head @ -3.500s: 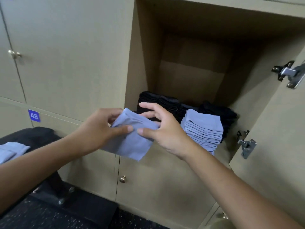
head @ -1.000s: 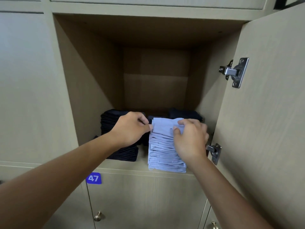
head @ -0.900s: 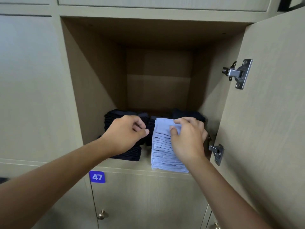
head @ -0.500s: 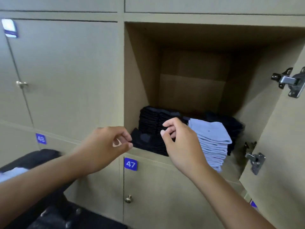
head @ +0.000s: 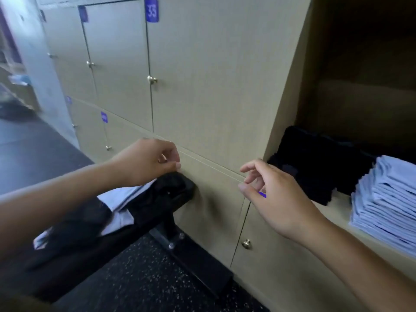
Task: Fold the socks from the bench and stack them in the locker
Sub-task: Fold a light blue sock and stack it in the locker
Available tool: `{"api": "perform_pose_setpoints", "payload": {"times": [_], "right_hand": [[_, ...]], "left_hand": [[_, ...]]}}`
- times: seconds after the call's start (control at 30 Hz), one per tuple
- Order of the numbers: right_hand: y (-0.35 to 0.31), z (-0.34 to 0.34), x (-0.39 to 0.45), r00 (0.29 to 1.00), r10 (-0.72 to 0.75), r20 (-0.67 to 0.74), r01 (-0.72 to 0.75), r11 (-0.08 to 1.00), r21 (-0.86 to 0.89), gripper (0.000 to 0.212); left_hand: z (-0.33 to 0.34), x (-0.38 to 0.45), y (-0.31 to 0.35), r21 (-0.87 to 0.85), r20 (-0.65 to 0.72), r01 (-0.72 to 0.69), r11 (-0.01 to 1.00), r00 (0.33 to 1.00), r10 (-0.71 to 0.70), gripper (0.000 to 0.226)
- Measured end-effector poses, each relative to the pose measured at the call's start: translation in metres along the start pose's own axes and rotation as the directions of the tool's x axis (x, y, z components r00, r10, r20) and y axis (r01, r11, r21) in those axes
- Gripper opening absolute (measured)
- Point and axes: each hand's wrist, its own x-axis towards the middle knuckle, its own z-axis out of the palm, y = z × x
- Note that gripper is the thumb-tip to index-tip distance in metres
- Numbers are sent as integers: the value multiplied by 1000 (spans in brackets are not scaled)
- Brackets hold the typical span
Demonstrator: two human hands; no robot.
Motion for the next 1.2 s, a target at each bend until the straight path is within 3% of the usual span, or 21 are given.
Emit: {"api": "perform_pose_setpoints", "payload": {"times": [0.33, 0.53, 0.93, 1.1, 1.2], "right_hand": [[-32, 50, 27, 980, -77, 184, 62, 994, 88, 24], [-35, 67, 32, 966, -88, 242, 63, 992, 109, 27], [-20, 63, 22, 946, -9, 325, -20, 996, 86, 33], [-20, 57, 18, 934, 31, 356, -66, 994, 88, 34], [-22, 55, 16, 933, 70, 354, -119, 986, 119, 31]], "left_hand": [[-6, -22, -99, -59, 59, 276, 959, 960, -273, 5], [26, -27, -127, 102, 176, 357, 928, 912, -370, 40], [58, -19, -127, 256, 119, 320, 912, 926, -358, 46], [54, -20, -128, 223, 69, 355, 908, 923, -378, 26], [37, -17, -124, 144, -3, 372, 917, 927, -376, 29]]}}
